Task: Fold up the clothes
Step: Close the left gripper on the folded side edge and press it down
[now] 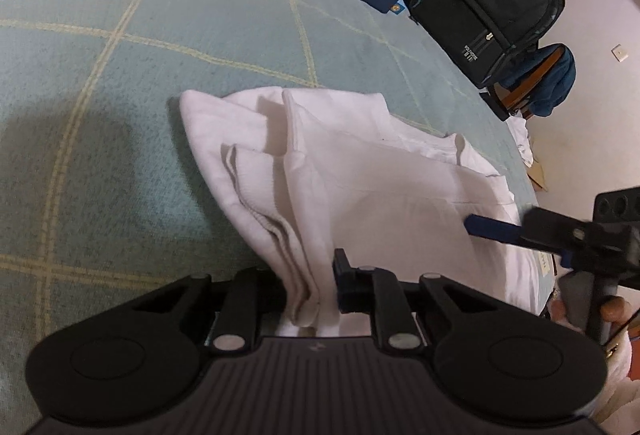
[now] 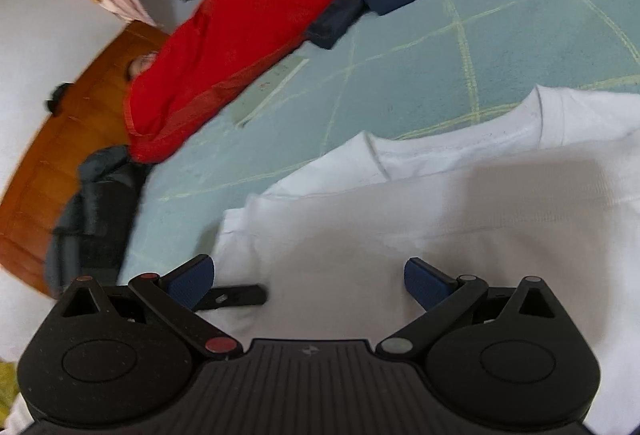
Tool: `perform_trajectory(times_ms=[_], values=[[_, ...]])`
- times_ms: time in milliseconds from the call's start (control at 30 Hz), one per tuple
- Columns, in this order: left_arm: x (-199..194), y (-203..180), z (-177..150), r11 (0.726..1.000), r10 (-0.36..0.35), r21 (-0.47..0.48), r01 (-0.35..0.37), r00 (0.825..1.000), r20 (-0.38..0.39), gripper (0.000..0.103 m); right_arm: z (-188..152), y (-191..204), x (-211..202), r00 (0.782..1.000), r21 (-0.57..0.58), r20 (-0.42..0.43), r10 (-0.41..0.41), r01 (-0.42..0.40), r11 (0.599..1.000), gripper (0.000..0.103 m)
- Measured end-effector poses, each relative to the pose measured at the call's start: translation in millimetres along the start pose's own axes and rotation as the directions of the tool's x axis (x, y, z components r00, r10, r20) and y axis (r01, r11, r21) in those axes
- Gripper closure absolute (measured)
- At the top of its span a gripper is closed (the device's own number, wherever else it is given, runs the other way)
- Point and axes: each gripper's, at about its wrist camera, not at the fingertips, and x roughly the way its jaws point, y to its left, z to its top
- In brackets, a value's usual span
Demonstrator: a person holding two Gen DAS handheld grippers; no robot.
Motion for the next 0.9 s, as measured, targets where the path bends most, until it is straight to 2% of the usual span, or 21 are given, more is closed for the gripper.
perform_trajectory(times_ms=[133,333,500,633,700,867,900], values=[[4,1,0,1.000,0.000,-0.013,0.000,1.000,-0.003,0.088,12,-9,26,0.997,-0.015,0.029,-0.070,0.071,0.997,0.000],[5,-2,0,1.000,0.022,-0.002,-0.022,1.000,-0.005,0.088,21,-1,21,0.994,-0.026,0.068,-0.085,0.087,0.996,0.000],[6,-5,-1,0.999,0.035,-0.005,-0.035,0.999,0.002,0.088,-7,17,-11,0.997,-0.019,0.033,-0.070,0.070,0.997,0.000],[7,-9,-2,0.998,0.056,-0.007,-0.056,0.998,0.006,0.088,-35,11,-5,0.996,0.022,-0.028,-0.087,0.088,0.996,0.000],[8,-12,-2,0.998,0.069,-0.008,-0.069,0.998,0.007,0.088,-44,9,-9,0.996,0.027,-0.011,-0.086,0.086,0.996,0.000],[10,-18,-2,0.994,0.107,-0.009,-0.107,0.994,0.012,0.088,-49,12,-33,1.000,0.072,-0.005,-0.020,0.021,0.997,0.000],[11,-19,-2,0.993,0.114,-0.012,-0.113,0.993,0.012,0.088,-50,10,-28,0.999,0.077,-0.027,-0.020,0.022,0.997,0.000]])
